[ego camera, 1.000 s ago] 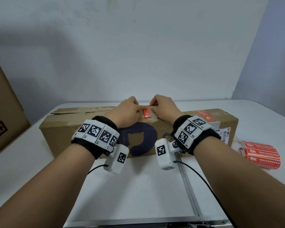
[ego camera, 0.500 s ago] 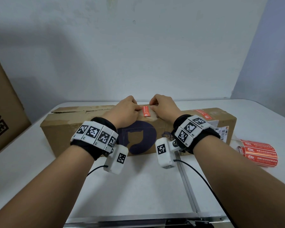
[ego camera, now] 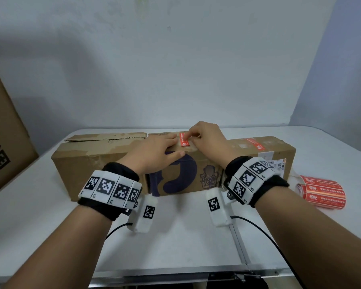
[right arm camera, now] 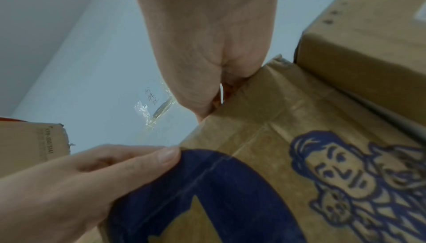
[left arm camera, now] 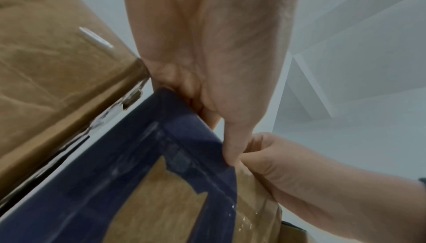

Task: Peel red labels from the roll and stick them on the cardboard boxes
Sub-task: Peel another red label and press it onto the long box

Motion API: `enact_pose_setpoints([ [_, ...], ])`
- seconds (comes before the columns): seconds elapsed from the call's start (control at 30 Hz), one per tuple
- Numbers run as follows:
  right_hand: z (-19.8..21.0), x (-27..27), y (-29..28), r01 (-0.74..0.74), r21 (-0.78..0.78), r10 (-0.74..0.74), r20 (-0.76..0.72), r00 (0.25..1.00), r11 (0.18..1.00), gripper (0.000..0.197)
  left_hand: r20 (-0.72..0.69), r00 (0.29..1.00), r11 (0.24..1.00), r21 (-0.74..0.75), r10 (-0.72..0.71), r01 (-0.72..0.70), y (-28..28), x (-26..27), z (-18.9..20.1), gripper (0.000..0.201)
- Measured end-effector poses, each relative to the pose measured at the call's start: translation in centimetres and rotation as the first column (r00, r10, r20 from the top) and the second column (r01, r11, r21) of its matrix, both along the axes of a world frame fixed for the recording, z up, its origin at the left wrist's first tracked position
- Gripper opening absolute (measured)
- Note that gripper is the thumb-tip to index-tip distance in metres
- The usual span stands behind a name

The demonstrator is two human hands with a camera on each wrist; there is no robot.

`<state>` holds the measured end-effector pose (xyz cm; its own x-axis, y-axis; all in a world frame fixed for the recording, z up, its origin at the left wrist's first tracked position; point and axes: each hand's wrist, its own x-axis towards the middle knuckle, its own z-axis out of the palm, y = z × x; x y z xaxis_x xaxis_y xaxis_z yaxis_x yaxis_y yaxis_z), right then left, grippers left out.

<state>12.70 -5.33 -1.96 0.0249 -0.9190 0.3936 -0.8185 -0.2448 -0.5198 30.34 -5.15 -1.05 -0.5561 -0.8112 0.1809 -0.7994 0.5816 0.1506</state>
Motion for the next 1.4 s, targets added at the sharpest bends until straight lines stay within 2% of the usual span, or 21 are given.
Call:
enact_pose_setpoints([
  [0.17,-0.6,0.2,1.6,-0.005,-0.057,0.003,-0.035,0.999,0.998,0.032,-0.026,0.999,1.0,0.019,0.02,-0.019,-0.3,0.0,-0.5,0.059],
  [0.53,-1.7,0.4,2.7,0.012,-0.137,0.002,0.101,0.995,0.99,0.034,-0.043,0.999,0.999,0.029,0.031,-0.03,-0.4,0.2,-0.5,0.06],
  [0.7,-1.8,0.5,3.0,0.032,-0.124,-0.007,0.203,0.979,0.992,0.033,-0.043,0.999,1.0,0.01,0.029,-0.029,-0.7,0.2,-0.8,0.06],
  [0.93,-1.8,0.5,3.3,0.049,-0.133,-0.016,0.237,0.971,0.99,0.029,0.004,0.999,0.998,-0.028,0.052,-0.052,-0.3,-0.1,-0.8,0.06],
  [1.03,-1.9,0.5,3.2,0.049,-0.133,-0.023,0.196,0.98,0.99,0.028,0.053,0.998,0.998,-0.054,0.028,-0.025,0.2,-0.7,-0.7,0.053],
  [1.17,-1.7,0.3,3.1,0.038,-0.114,-0.016,0.187,0.982,0.993,0.029,0.015,0.999,0.999,-0.042,-0.033,0.034,0.2,-0.7,-0.9,0.048],
  [1.3,-2.1,0.4,2.7,0.049,-0.133,-0.027,0.165,0.986,0.99,0.029,0.046,0.995,0.994,-0.063,-0.09,0.093,0.3,-0.9,-1.0,0.043],
  [1.4,-2.3,0.4,2.7,0.055,-0.146,-0.031,0.164,0.986,0.988,0.029,-0.017,0.986,0.982,-0.096,-0.167,0.165,0.5,-0.6,-0.9,0.038],
])
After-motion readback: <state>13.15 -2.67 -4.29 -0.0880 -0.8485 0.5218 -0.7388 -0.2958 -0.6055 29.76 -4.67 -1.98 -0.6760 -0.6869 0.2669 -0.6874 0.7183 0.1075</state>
